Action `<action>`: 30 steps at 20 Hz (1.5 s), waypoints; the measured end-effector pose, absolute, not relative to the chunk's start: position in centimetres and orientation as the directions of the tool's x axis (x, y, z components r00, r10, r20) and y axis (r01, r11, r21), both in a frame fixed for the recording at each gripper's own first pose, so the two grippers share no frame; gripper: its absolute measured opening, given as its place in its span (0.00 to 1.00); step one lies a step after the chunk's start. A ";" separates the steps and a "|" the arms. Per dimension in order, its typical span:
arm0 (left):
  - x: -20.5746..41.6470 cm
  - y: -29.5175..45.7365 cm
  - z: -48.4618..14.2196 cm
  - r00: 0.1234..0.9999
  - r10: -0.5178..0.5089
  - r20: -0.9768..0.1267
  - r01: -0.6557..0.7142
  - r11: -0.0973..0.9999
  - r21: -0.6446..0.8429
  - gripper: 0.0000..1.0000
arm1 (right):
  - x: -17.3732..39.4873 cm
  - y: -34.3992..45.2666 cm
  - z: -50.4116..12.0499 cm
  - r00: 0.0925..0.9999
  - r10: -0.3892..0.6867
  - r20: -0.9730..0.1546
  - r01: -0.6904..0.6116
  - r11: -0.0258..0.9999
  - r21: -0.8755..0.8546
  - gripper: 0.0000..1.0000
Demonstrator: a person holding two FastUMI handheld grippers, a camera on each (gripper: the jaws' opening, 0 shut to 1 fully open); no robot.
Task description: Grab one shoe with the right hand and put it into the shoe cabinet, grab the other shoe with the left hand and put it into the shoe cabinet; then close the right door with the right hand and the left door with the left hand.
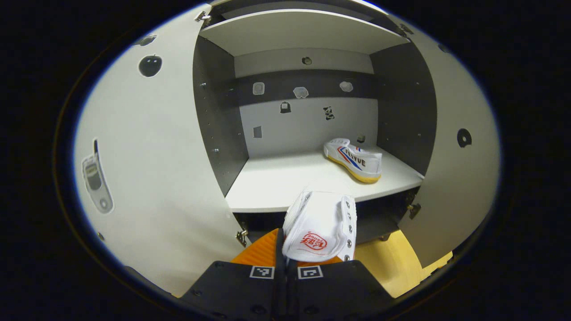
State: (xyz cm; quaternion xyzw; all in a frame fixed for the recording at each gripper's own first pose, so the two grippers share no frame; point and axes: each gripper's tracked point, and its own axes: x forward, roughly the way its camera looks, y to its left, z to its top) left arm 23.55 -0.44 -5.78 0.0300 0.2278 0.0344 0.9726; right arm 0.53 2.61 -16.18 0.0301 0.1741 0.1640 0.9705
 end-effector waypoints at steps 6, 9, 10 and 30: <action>33.2 0.7 -0.7 0.918 0.121 -0.378 -0.082 0.990 0.119 0.04 | 0.5 3.3 -15.8 0.871 0.383 -0.308 -0.359 0.924 0.133 0.98; 36.7 0.6 -0.8 0.898 0.079 -0.432 -0.074 0.997 0.029 0.05 | 0.6 2.8 -15.6 0.878 0.373 -0.301 -0.352 0.928 0.124 0.98; 37.9 1.0 -1.0 0.892 0.077 -0.445 -0.078 0.997 0.016 0.05 | 0.5 2.8 -15.4 0.878 0.374 -0.299 -0.355 0.927 0.118 0.98; 47.3 0.3 -5.7 0.817 0.142 -0.558 0.053 0.946 0.319 0.16 | -0.3 0.3 -16.8 0.896 0.288 -0.337 -0.282 0.957 0.068 0.99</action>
